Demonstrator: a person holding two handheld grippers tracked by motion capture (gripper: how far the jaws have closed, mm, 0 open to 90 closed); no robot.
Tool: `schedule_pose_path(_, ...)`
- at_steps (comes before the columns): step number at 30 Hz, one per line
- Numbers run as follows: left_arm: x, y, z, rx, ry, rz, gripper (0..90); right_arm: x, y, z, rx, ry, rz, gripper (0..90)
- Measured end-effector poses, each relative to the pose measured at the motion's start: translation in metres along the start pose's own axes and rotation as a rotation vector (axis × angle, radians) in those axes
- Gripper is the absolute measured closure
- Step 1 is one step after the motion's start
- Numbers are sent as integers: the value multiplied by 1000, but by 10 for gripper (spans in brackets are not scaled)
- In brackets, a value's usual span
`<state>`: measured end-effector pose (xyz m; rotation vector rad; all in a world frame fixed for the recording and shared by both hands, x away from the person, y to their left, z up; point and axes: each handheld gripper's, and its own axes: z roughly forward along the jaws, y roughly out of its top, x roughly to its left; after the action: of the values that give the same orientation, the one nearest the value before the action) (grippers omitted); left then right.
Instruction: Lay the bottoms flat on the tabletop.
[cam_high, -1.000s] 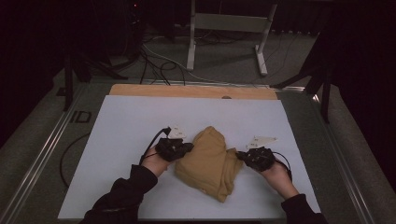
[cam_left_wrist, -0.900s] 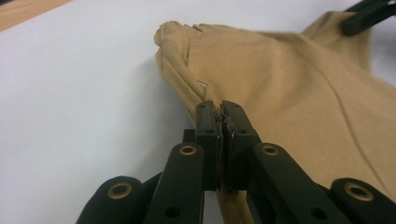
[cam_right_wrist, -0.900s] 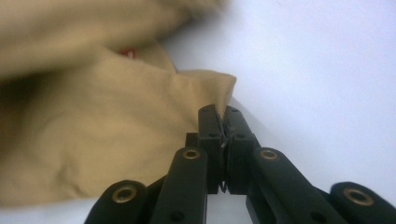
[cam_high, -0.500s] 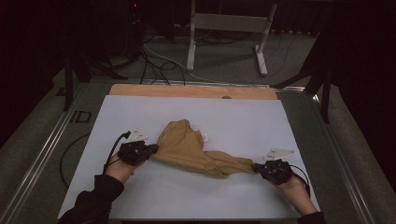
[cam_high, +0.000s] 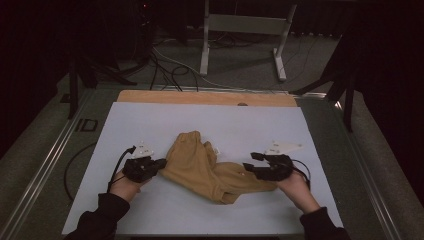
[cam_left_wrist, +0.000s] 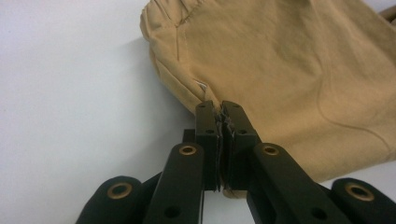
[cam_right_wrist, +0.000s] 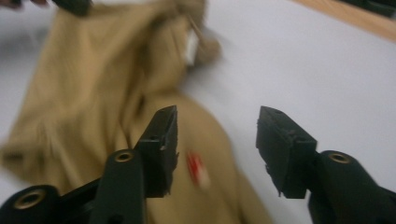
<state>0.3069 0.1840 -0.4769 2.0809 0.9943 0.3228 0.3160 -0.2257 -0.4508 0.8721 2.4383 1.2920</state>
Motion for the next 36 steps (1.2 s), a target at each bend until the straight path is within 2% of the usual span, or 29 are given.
schedule_pose_path(1, 0, 0, 0, 0, 0, 0, 868, 0, 0, 0, 0, 0, 0, 434)
schedule_pose_path(2, 0, 1, 0, -5, -1, -2, 868, 2, 6, 10, -6, 15, 2, 413)
schedule_pose_path(3, 0, 2, 0, -11, -2, 0, 869, 3, 17, 32, -8, 46, 11, 404)
schedule_pose_path(4, -1, 4, 0, -17, -5, 3, 869, 3, 22, 44, -8, 50, 18, 397)
schedule_pose_path(5, -1, 4, 0, -17, -5, 3, 869, 3, 22, 44, -8, 50, 18, 397)
schedule_pose_path(6, -1, 5, 1, -21, -9, 6, 869, 3, 25, 55, -4, 65, 25, 392)
schedule_pose_path(7, -1, 6, 1, -23, -9, 5, 868, 3, 31, 76, 10, 75, 33, 385)
schedule_pose_path(8, -2, 7, 1, -30, -12, 7, 868, 3, 31, 76, 10, 75, 33, 385)
schedule_pose_path(10, -2, 9, 1, -36, -19, 15, 869, 3, 34, 92, 28, 106, 56, 385)
schedule_pose_path(12, -3, 10, 2, -38, -23, 16, 868, 3, 33, 103, 45, 136, 64, 485)
schedule_pose_path(13, -3, 11, 3, -42, -24, 14, 868, 4, 32, 107, 58, 148, 52, 551)
schedule_pose_path(15, -4, 11, 3, -45, -30, 15, 869, 8, 31, 108, 81, 110, -13, 864)
schedule_pose_path(16, -4, 11, 3, -49, -25, 13, 869, 8, 31, 108, 81, 110, -13, 864)
schedule_pose_path(18, -3, 13, 1, -53, -17, 14, 869, 8, 32, 101, 63, 95, -16, 875)
schedule_pose_path(19, -3, 14, 0, -62, -8, 12, 870, 6, 34, 90, 44, 73, -15, 879)
schedule_pose_path(20, -2, 16, -2, -68, -3, 14, 870, 6, 34, 90, 44, 73, -15, 879)
schedule_pose_path(22, -1, 19, -7, -80, 9, 16, 871, 2, 36, 75, 15, 56, -20, 880)
schedule_pose_path(23, 0, 21, -10, -84, 16, 24, 872, -4, 39, 54, -13, 24, -21, 880)
schedule_pose_path(24, 1, 22, -13, -91, 21, 20, 872, -4, 39, 54, -13, 24, -21, 880)
schedule_pose_path(26, 2, 24, -19, -91, 41, 26, 872, -10, 39, 30, -39, -2, -12, 880)
schedule_pose_path(28, 4, 24, -24, -94, 43, 28, 872, -17, 35, 6, -44, -44, -9, 880)
schedule_pose_path(29, 4, 23, -25, -94, 41, 22, 872, -20, 30, -5, -50, -56, 7, 880)
schedule_pose_path(32, 4, 17, -23, -76, 29, 19, 872, -26, 11, -27, -20, -88, 27, 879)
schedule_pose_path(35, -2, 8, -16, -32, -2, 23, 872, -25, -11, -33, 25, -80, 34, 879)
schedule_pose_path(36, -5, 5, -13, -9, -6, 36, 872, -24, -17, -32, 43, -74, 42, 879)
